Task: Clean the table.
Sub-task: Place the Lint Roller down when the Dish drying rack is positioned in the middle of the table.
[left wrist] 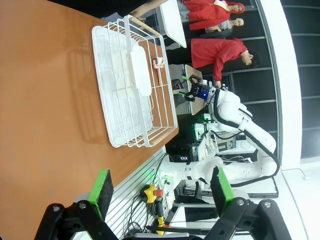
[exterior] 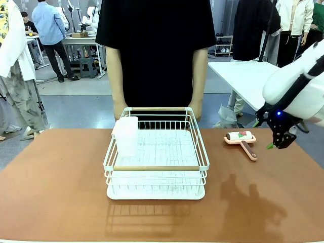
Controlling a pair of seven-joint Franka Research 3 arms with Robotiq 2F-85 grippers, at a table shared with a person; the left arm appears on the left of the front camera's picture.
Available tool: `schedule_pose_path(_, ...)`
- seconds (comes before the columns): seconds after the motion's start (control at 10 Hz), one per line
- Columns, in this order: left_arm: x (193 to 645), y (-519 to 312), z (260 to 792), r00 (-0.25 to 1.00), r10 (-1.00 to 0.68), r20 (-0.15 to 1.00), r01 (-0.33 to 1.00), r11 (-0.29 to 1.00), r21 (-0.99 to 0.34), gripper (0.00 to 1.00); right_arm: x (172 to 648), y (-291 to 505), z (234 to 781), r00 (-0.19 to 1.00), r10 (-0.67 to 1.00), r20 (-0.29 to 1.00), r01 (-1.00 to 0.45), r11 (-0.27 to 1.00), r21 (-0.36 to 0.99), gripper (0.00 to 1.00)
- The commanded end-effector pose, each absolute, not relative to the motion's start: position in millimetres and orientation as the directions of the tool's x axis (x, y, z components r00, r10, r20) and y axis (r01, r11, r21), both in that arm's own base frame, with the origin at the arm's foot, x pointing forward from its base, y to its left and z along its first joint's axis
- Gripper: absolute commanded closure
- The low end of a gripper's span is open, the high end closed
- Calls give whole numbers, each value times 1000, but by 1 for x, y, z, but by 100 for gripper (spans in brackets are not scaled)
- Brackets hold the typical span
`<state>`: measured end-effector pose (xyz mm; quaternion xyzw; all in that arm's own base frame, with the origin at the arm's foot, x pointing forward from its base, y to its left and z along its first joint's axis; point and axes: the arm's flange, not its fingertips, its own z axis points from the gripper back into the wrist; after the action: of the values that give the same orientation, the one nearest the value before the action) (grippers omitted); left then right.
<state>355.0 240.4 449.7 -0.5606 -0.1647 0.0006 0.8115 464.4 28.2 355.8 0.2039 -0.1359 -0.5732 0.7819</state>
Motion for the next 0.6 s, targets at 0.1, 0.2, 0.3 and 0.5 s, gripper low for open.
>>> schedule_pose_path(0.1,351,242,450,944,183,274,195,361,-912,0,464,28,356,306,-952,-21,841,260,475,0)
schedule_pose_path(0.2,351,242,450,944,183,274,195,361,-912,0,464,28,356,306,-952,-21,841,260,475,0)
schedule_pose_path(0.3,351,242,450,944,183,274,195,361,-912,0,464,28,356,306,-952,-21,841,260,475,0)
schedule_pose_path(0.5,351,242,450,944,183,274,195,361,-912,0,464,28,356,306,-952,-21,841,260,475,0)
